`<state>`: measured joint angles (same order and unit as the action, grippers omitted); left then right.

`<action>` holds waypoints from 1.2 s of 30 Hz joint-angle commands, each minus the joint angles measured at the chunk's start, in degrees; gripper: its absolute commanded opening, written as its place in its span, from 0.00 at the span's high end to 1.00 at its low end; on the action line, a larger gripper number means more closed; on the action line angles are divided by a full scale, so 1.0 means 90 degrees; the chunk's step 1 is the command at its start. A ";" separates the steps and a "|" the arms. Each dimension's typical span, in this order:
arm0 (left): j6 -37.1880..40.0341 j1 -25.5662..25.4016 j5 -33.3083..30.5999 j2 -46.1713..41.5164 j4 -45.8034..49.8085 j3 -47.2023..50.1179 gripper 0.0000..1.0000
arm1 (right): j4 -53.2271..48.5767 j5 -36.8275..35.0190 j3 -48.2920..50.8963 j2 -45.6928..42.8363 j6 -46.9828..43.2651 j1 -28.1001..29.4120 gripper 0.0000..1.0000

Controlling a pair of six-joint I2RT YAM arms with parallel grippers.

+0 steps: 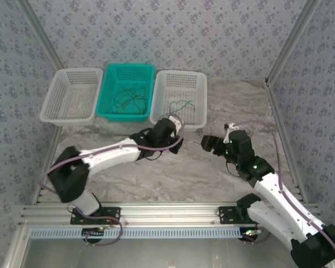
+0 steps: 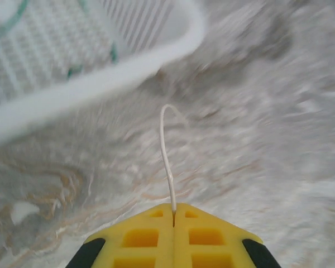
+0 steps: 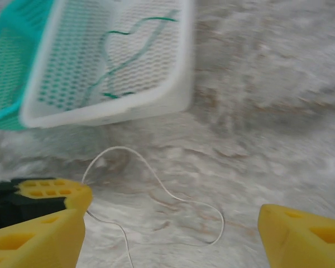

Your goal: Untangle the cables

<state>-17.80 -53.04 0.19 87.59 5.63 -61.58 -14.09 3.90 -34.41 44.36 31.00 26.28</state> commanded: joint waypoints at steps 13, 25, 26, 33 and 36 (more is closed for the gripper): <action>0.1245 -0.0007 0.1459 -0.1939 -0.0035 -0.0515 1.00 | 0.2505 -0.0598 -0.0195 0.1971 -0.2264 0.0433 0.20; 0.0843 0.1590 0.1284 -0.3713 0.0673 -0.1170 1.00 | 0.2237 -0.2207 0.0441 0.2107 -0.1314 0.0298 0.54; 0.0937 0.1764 0.1056 -0.3695 0.1000 -0.1428 1.00 | 0.2120 -0.2248 0.0463 0.2034 -0.1228 0.0266 0.54; 0.1489 0.3511 0.0509 -0.2941 0.2228 -0.3011 1.00 | 0.1734 -0.1642 0.0474 0.1307 -0.1189 0.0245 0.33; 0.1508 0.4482 0.0884 -0.2535 0.2172 -0.3412 1.00 | 0.1454 -0.1544 0.0407 0.0942 -0.1179 0.0253 0.24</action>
<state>-6.04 -18.52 6.81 61.73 22.15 -89.36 2.44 -11.51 -30.09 55.51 19.75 28.58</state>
